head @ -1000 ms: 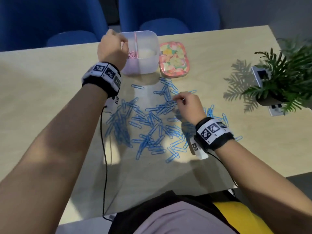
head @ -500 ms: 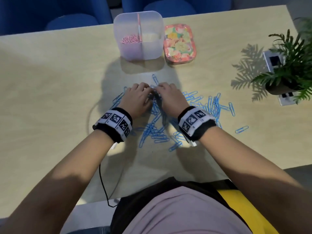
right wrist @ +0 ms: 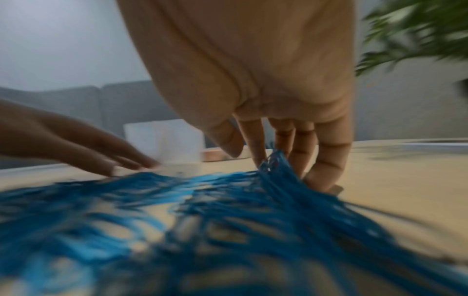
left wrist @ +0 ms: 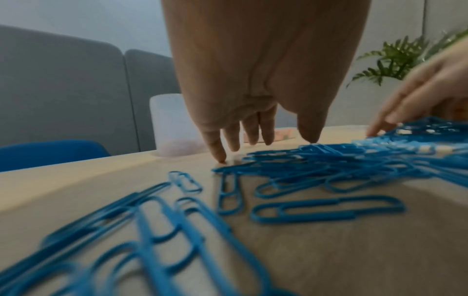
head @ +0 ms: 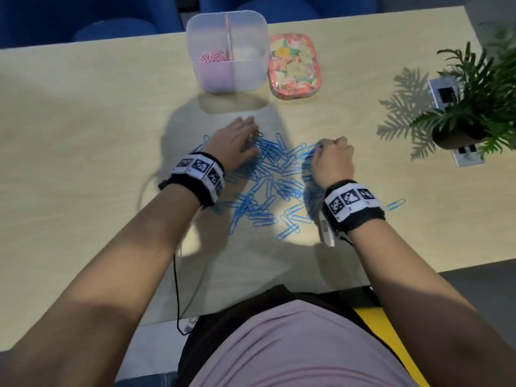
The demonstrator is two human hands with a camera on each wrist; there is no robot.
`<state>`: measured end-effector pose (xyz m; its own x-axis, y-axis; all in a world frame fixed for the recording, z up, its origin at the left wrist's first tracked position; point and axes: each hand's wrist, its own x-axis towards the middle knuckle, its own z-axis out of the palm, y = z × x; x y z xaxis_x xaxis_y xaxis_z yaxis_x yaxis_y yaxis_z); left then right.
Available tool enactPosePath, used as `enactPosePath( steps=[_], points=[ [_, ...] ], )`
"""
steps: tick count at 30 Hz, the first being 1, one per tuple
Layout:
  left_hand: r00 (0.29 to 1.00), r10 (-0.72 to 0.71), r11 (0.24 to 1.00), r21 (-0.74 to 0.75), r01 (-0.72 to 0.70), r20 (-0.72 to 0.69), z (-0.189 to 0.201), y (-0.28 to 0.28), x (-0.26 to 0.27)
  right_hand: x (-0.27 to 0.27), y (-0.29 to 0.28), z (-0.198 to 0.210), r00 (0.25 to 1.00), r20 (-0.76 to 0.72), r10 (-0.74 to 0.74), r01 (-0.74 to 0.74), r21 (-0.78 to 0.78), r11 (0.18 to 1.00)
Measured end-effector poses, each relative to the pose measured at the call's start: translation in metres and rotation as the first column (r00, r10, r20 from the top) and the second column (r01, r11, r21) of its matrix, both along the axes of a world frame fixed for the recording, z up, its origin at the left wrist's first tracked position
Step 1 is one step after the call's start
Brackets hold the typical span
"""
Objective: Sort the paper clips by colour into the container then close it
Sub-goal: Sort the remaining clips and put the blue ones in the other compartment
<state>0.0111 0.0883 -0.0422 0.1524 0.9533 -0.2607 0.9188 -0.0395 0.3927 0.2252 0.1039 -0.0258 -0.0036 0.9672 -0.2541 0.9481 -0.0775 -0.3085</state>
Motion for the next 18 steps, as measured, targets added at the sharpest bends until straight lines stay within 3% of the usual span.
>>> enactPosePath(
  steps=[6,13,15,18],
  points=[
    [0.992,-0.019,1.000,-0.004,0.019,-0.121,0.007,-0.002,0.018,-0.048,-0.007,0.003,0.976,-0.061,0.211,-0.216,-0.103,0.971],
    [0.993,0.117,0.993,-0.014,-0.117,-0.010,0.012,-0.010,0.026,-0.068,-0.011,-0.006,0.925,-0.107,0.364,-0.365,0.008,0.931],
    [0.986,0.166,0.986,-0.011,-0.166,0.026,0.015,-0.010,0.022,-0.066,-0.004,-0.003,0.914,-0.149,0.378,-0.381,0.005,0.924],
    [0.966,0.249,0.968,-0.048,-0.246,0.074,0.015,-0.011,0.010,-0.061,0.013,0.012,0.918,-0.290,0.271,-0.285,-0.006,0.959]
  ],
)
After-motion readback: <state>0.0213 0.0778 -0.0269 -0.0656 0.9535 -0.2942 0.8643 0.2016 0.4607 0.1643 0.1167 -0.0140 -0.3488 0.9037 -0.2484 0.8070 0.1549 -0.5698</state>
